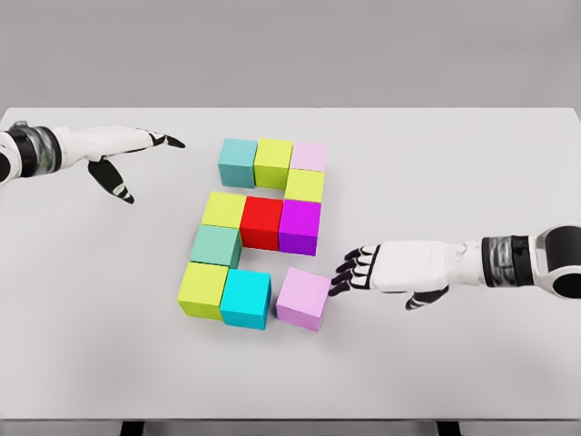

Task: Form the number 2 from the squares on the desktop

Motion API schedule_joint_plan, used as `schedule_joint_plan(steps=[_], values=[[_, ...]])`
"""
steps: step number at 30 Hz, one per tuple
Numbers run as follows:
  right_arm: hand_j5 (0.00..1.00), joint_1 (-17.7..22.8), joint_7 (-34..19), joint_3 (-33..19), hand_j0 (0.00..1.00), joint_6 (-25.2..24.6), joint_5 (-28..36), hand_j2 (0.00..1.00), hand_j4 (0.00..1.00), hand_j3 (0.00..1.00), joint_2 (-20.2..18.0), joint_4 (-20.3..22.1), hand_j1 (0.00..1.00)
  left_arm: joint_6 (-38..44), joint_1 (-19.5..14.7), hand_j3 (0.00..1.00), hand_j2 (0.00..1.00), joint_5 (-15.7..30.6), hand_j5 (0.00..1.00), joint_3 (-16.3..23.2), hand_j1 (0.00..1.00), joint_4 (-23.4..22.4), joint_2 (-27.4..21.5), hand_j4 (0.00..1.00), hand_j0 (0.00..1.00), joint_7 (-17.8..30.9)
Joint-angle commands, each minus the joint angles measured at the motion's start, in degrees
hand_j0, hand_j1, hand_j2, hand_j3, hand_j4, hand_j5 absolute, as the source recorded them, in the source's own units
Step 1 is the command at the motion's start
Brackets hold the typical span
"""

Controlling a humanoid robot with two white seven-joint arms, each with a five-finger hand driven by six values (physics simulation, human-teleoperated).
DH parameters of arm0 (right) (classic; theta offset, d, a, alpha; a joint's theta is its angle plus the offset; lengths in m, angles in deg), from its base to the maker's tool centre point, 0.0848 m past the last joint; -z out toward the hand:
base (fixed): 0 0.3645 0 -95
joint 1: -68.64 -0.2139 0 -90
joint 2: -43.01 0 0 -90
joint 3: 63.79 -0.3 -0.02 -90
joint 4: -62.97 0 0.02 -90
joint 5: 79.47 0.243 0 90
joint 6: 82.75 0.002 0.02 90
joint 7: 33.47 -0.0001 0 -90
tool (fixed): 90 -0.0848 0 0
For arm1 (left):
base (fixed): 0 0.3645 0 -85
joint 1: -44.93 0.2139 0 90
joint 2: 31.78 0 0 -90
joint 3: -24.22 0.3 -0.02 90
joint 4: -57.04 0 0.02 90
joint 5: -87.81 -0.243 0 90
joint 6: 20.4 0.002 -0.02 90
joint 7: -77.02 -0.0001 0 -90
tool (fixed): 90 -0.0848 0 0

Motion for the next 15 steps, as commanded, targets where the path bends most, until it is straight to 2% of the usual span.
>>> schedule_joint_plan(steps=[1,7,12,15], values=[[1.0,0.0,0.0,0.0,1.0,-0.1,0.3,1.0,1.0,1.0,0.2,-0.2,1.0,0.0,0.0,1.0,1.0,0.1,1.0,-0.1,1.0,0.0,0.0,1.0,1.0,0.0],[1.0,-0.4,0.0,0.1,1.0,-0.1,-0.3,1.0,1.0,1.0,0.3,-0.7,1.0,-0.3,0.0,1.0,1.0,0.1,1.0,-0.1,1.0,0.0,-0.1,1.0,1.0,0.0],[1.0,-0.5,0.0,-0.3,1.0,-0.1,-0.7,1.0,1.0,1.0,0.3,-3.6,1.0,-0.3,0.0,1.0,1.0,0.1,1.0,0.0,1.0,0.0,-0.1,1.0,1.0,0.0],[1.0,-1.0,0.0,-0.5,1.0,-0.1,-0.6,1.0,1.0,1.0,0.7,-4.0,1.0,-0.2,0.0,1.0,1.0,0.1,1.0,-0.1,1.0,0.1,-0.1,1.0,1.0,0.0]])
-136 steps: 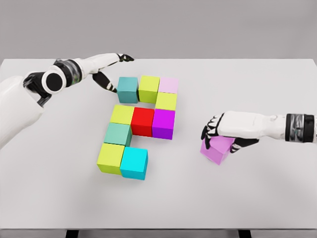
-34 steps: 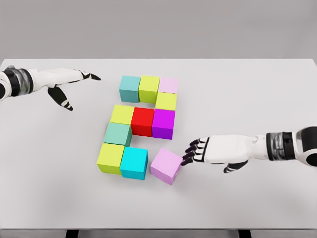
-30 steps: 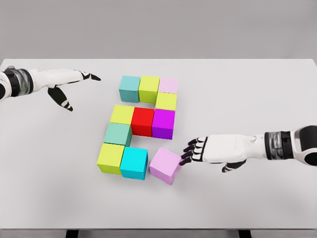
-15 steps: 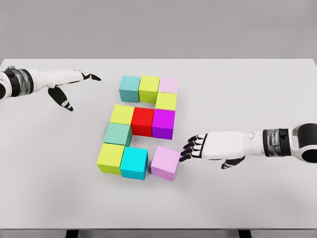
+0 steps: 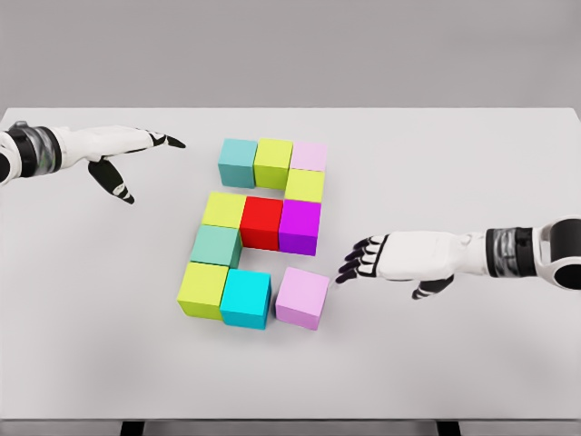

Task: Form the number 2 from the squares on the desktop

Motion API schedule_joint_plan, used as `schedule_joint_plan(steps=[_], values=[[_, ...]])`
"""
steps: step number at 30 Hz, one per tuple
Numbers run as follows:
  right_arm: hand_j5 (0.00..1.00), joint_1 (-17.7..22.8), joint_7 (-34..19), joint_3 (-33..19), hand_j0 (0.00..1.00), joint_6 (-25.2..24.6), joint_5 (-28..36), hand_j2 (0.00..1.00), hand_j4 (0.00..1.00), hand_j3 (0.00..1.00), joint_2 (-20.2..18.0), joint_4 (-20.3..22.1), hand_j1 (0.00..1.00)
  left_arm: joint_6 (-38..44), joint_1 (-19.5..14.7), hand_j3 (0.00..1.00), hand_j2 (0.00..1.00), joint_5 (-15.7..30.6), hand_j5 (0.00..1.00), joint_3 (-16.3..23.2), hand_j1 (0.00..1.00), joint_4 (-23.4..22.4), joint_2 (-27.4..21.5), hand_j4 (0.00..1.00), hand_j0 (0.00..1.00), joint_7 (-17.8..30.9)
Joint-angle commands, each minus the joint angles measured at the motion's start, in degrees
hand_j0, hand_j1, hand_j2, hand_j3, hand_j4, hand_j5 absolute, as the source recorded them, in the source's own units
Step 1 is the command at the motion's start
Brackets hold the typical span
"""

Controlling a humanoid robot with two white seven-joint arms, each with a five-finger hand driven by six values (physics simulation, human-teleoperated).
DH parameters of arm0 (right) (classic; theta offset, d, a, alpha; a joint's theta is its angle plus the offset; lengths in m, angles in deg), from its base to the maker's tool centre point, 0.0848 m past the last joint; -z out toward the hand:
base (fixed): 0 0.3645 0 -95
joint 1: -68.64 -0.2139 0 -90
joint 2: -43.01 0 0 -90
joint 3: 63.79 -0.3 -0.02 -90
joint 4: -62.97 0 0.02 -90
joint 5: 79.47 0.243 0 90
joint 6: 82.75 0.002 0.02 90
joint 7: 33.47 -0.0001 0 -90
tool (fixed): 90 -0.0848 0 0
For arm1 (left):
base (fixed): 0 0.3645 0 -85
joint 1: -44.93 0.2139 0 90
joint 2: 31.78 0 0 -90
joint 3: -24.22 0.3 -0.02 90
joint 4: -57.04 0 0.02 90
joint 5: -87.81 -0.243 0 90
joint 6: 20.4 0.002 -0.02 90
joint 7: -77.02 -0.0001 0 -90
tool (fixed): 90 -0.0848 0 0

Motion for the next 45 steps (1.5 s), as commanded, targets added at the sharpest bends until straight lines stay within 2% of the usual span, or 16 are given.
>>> schedule_joint_plan(steps=[1,9,20,28,39,45], values=[[1.0,0.0,0.0,-0.1,1.0,-0.1,0.3,1.0,1.0,1.0,0.2,-0.6,1.0,0.0,0.0,1.0,1.0,0.1,1.0,-0.1,1.0,0.1,0.0,1.0,1.0,0.0],[1.0,-0.8,0.0,0.4,1.0,-0.1,0.4,1.0,1.0,1.0,1.6,-0.1,1.0,0.0,0.0,1.0,1.0,0.1,1.0,-0.1,1.0,0.1,0.0,1.0,1.0,0.0],[1.0,-1.2,0.0,1.7,1.0,-0.1,0.4,1.0,1.0,1.0,1.7,1.7,1.0,0.0,0.0,1.0,1.0,0.1,1.0,-0.1,1.0,0.1,0.0,1.0,1.0,0.0],[1.0,-3.3,0.0,1.5,1.0,-0.1,0.7,1.0,1.0,1.0,3.5,-2.2,1.0,0.0,0.0,1.0,1.0,0.1,1.0,-0.1,1.0,0.1,0.0,1.0,1.0,0.0],[1.0,-3.8,0.0,5.0,1.0,-0.1,0.6,1.0,1.0,1.0,4.9,-1.2,1.0,0.0,0.0,1.0,1.0,0.1,1.0,-0.1,1.0,0.0,0.0,1.0,1.0,0.0],[1.0,-3.8,0.0,5.3,1.0,-0.1,0.7,1.0,1.0,1.0,5.1,-0.8,1.0,0.0,0.0,1.0,1.0,0.1,1.0,-0.1,1.0,0.0,0.0,1.0,1.0,0.1]])
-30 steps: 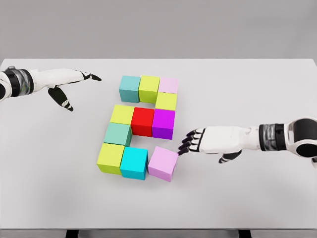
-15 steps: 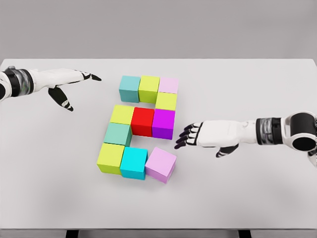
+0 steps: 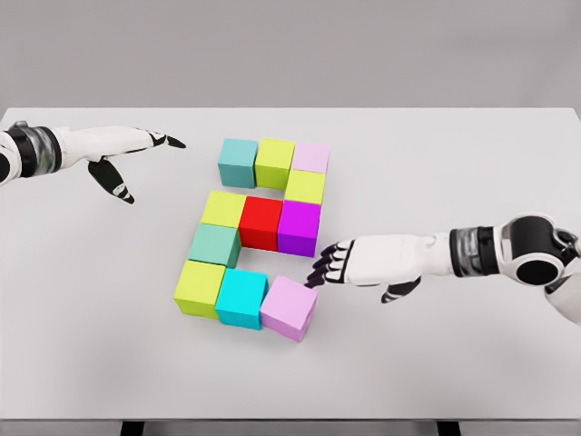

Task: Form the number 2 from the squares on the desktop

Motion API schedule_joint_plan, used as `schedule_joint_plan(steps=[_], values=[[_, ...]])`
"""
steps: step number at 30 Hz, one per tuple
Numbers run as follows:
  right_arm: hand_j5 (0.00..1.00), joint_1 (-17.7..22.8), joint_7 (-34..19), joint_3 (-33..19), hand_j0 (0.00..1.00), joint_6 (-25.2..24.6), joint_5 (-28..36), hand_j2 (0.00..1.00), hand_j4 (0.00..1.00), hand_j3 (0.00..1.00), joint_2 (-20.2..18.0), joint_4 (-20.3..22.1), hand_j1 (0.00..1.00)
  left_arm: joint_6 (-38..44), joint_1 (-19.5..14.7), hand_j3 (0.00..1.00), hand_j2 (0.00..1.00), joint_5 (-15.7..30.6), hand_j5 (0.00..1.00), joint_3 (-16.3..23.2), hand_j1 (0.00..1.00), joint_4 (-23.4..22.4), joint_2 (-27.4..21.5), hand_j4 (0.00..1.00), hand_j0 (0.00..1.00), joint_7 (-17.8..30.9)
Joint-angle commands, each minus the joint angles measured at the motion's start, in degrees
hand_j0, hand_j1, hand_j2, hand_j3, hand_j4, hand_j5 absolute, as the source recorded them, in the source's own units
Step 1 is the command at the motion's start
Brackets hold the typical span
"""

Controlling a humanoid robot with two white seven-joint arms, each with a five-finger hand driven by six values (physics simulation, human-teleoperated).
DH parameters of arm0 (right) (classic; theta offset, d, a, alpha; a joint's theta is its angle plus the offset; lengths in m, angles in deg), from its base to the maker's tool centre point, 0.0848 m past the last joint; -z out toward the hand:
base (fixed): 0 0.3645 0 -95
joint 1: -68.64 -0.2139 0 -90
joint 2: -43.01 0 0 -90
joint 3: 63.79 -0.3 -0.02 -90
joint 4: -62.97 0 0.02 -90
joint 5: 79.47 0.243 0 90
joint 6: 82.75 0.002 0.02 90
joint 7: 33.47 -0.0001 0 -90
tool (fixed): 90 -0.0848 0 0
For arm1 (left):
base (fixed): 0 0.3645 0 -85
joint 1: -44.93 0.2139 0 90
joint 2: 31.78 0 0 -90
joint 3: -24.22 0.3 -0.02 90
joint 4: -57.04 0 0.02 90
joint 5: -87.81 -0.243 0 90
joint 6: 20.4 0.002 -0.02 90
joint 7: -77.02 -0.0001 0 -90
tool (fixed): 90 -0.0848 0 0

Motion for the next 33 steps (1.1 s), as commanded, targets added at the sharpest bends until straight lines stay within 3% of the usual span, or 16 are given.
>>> schedule_joint_plan(steps=[1,9,11,14,17,22,26,33], values=[[1.0,0.0,0.0,0.1,1.0,-0.1,0.4,1.0,1.0,1.0,0.0,0.1,1.0,0.0,0.0,1.0,1.0,0.1,1.0,-0.1,1.0,0.0,0.0,1.0,1.0,0.0],[1.0,-0.4,0.0,-2.1,1.0,-0.1,2.0,1.0,1.0,1.0,-0.5,-1.1,1.0,0.0,0.0,1.0,1.0,0.1,1.0,-0.1,1.0,0.0,0.0,1.0,1.0,-0.1],[1.0,0.1,0.0,-2.3,1.0,-0.1,2.1,1.0,1.0,1.0,-3.0,-0.6,1.0,0.1,0.0,1.0,1.0,0.1,1.0,-0.1,1.0,0.0,0.1,1.0,1.0,0.0],[1.0,2.6,0.0,-6.2,1.0,-0.1,3.1,1.0,1.0,1.0,-6.3,2.9,1.0,0.1,0.0,1.0,1.0,0.0,1.0,0.0,1.0,-0.1,0.5,1.0,1.0,0.0],[1.0,4.7,0.0,-6.2,1.0,-0.1,3.1,1.0,1.0,1.0,-8.2,5.8,1.0,0.2,0.0,1.0,1.0,0.0,1.0,0.0,1.0,-0.2,0.7,1.0,1.0,0.0],[1.0,6.2,0.0,-5.7,1.0,-0.1,3.1,1.0,1.0,1.0,-7.9,6.3,1.0,0.2,-0.1,1.0,1.0,0.0,1.0,0.0,1.0,-0.2,0.7,1.0,1.0,0.0],[1.0,5.9,0.0,-2.7,1.0,-0.1,3.1,1.0,1.0,1.0,-7.8,6.3,1.0,0.2,-0.1,1.0,1.0,0.0,1.0,0.0,1.0,-0.2,0.6,1.0,1.0,0.0],[1.0,5.4,0.0,-2.7,1.0,-0.1,3.1,1.0,1.0,1.0,-7.0,6.3,1.0,0.3,-0.1,1.0,1.0,-0.2,1.0,0.0,1.0,-0.3,0.7,1.0,1.0,0.0]])
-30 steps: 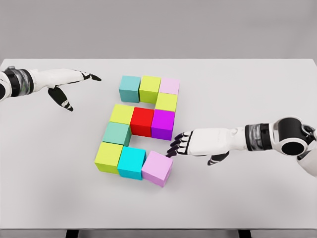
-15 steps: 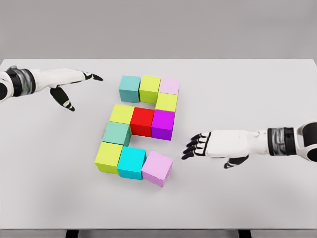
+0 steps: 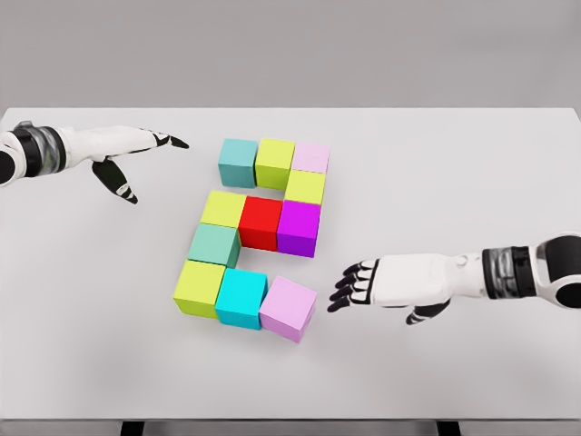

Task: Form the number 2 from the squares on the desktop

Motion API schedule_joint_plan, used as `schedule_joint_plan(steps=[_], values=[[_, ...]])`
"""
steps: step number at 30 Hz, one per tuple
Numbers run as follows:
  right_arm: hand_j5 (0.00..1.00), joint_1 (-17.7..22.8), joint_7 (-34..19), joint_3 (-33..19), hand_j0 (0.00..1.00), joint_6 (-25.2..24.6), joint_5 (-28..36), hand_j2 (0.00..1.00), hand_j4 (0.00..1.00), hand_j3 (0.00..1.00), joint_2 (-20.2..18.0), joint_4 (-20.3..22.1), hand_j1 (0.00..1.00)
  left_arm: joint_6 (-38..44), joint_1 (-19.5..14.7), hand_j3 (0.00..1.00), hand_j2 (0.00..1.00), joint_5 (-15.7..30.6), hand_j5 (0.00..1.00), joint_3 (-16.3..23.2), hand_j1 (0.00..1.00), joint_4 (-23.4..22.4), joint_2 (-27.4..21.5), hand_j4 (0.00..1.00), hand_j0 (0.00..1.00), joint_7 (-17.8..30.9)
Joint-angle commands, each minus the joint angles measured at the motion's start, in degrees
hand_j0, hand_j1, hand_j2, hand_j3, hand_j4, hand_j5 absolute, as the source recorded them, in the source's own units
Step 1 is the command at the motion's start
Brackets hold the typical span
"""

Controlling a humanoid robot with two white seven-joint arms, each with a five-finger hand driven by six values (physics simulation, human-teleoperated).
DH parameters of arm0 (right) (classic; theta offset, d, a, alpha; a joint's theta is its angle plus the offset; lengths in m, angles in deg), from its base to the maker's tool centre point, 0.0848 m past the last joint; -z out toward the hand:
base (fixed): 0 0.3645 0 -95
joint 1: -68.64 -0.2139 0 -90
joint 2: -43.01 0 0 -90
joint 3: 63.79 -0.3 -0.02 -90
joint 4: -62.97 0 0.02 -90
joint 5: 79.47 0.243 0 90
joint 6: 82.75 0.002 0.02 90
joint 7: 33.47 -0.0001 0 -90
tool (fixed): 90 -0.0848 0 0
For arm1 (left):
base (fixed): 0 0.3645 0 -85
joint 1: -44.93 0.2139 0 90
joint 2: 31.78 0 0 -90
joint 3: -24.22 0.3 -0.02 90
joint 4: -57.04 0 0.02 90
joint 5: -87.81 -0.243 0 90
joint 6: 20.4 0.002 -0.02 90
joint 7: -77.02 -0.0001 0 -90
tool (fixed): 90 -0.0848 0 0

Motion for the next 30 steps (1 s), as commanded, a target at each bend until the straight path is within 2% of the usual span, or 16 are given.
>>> schedule_joint_plan(steps=[1,11,30], values=[[1.0,0.0,0.0,0.1,1.0,-0.1,0.4,1.0,1.0,1.0,0.4,0.0,1.0,0.0,0.0,1.0,1.0,0.1,1.0,0.0,1.0,0.0,-0.1,1.0,1.0,0.0],[1.0,-1.6,0.0,1.2,1.0,-0.1,0.4,1.0,1.0,1.0,2.5,-0.7,1.0,0.0,0.0,1.0,1.0,0.2,1.0,0.0,1.0,0.0,-0.1,1.0,1.0,0.0],[1.0,-3.3,0.0,1.8,1.0,-0.1,0.3,1.0,1.0,1.0,3.8,-1.7,1.0,0.0,0.0,1.0,1.0,0.0,1.0,0.0,1.0,-0.1,0.1,1.0,1.0,0.0]])
